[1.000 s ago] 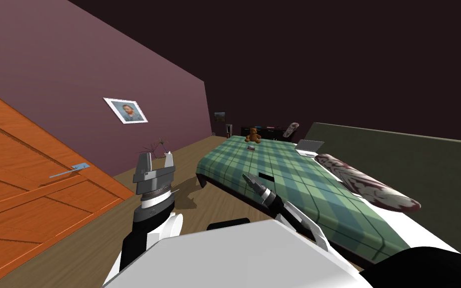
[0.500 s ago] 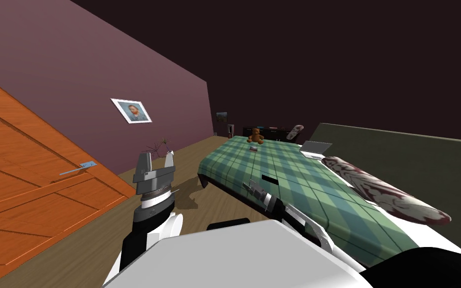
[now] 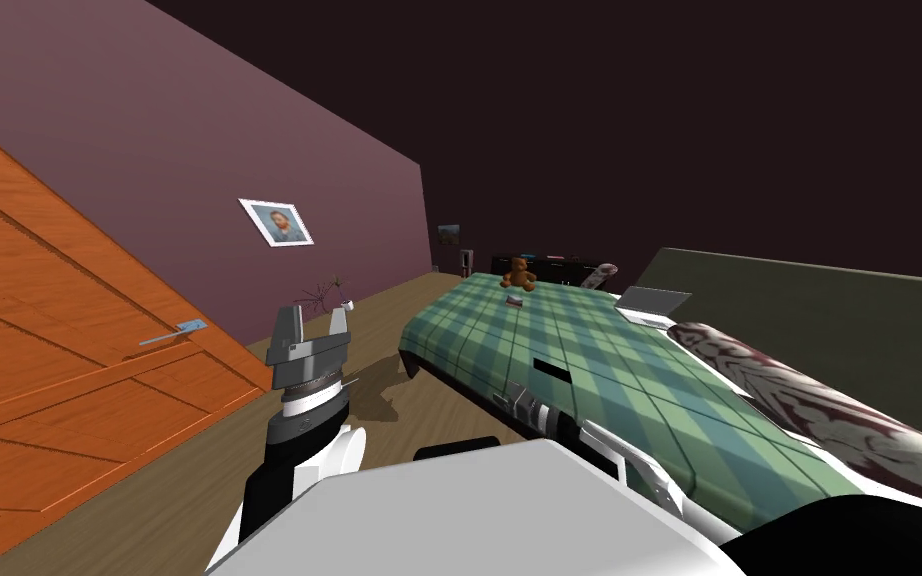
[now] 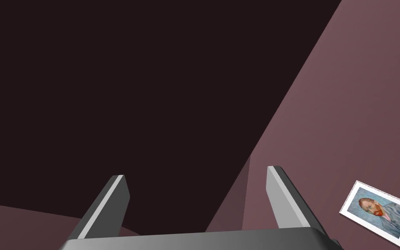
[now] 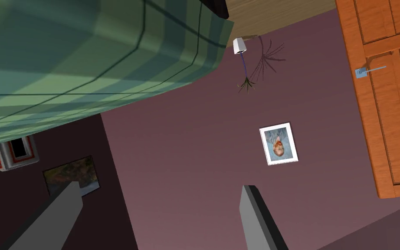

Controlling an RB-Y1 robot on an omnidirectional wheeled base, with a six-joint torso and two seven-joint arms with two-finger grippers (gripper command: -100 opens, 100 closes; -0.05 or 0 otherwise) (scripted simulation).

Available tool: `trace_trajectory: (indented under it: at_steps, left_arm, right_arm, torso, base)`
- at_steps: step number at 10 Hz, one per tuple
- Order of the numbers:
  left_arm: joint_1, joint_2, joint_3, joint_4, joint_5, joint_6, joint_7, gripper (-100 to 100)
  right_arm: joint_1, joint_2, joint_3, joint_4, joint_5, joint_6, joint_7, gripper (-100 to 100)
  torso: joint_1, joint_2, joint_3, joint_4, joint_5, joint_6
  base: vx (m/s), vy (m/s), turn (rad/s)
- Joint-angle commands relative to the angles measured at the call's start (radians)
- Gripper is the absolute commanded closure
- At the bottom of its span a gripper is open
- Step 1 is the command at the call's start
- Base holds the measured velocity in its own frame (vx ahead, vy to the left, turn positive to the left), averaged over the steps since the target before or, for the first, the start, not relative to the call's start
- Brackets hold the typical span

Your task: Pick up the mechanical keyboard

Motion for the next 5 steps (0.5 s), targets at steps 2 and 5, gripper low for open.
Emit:
trace_trajectory:
  at_steps: [2,5]
  left_arm:
    - [0.0,0.0,0.0,0.0,0.0,0.0,0.0,0]
    - [0.0,0.0,0.0,0.0,0.0,0.0,0.0,0]
  right_arm:
    - [-0.003,-0.09,0.074,0.066,0.05,0.055,0.035,-100]
    - [-0.002,-0.142,0.127,0.108,0.074,0.078,0.051,-100]
  torso:
    - [0.0,-0.001,-0.001,0.0,0.0,0.0]
    - [0.0,-0.003,-0.002,-0.001,0.0,0.0]
  base:
    - [0.132,0.0,0.117]
    - [0.115,-0.002,0.044]
